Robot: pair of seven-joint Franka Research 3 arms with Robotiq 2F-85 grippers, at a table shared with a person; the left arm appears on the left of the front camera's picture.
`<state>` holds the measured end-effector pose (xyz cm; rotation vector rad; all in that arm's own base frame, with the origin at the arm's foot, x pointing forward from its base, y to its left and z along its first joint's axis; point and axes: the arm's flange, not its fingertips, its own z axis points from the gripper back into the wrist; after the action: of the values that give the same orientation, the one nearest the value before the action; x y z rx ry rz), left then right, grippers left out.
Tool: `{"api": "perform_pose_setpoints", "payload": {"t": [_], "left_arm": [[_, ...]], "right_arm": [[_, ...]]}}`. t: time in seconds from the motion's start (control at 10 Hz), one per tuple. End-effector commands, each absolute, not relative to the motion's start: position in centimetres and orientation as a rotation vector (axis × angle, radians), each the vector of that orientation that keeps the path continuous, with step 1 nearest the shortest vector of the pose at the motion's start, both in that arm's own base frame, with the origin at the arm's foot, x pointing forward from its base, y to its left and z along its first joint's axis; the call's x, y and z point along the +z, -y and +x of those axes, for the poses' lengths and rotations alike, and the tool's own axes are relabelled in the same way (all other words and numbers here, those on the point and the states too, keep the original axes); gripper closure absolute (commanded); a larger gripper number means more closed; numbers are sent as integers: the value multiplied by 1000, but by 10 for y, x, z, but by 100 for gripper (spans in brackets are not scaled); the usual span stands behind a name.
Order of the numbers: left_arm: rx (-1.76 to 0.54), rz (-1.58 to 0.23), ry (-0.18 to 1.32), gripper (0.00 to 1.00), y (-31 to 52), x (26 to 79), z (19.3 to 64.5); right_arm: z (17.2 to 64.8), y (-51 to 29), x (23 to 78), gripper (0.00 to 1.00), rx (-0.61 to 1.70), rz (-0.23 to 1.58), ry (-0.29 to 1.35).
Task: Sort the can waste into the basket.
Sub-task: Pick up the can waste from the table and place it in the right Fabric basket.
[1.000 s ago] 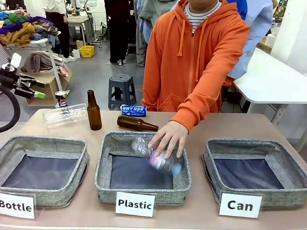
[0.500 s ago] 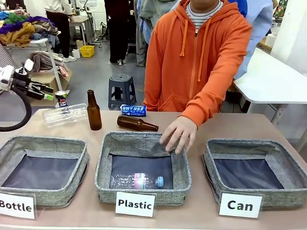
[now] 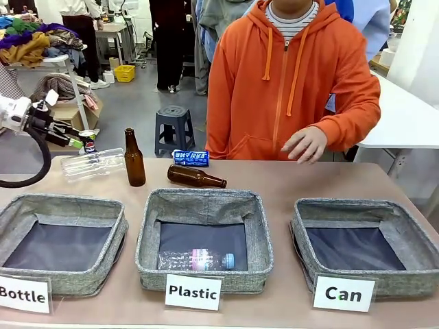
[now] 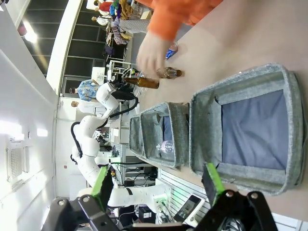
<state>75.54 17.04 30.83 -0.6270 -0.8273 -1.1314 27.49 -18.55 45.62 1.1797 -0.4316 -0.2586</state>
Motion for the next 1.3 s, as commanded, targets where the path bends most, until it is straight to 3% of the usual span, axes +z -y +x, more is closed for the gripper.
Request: {"api": "perform_pose_setpoints", "payload": {"t": [0.0,0.7,0.8,0.9,1.0,1.1,1.2], "left_arm": [[-1149,-636,765,0,-168,308,771],[-1182,-671,749,0,-144,294,783],[-1181,-642,742,35,-144,293,784],[-1189,-632,736,58,-144,293,784],[-1189,-627,732,93,-145,292,785],[-1190,-627,733,100,-144,293,784],[-1193,-633,736,100,-145,294,783]], "right_arm": [[278,186,458,0,-239,1193,463],[278,186,458,0,-239,1193,463],[278,186,458,0,-239,1193,463],[278,186,458,0,-239,1193,463],[278,186,458,0,-239,1193,463],[278,186,458,0,-239,1193,463],[278,186,458,0,-239,1193,463]]}}
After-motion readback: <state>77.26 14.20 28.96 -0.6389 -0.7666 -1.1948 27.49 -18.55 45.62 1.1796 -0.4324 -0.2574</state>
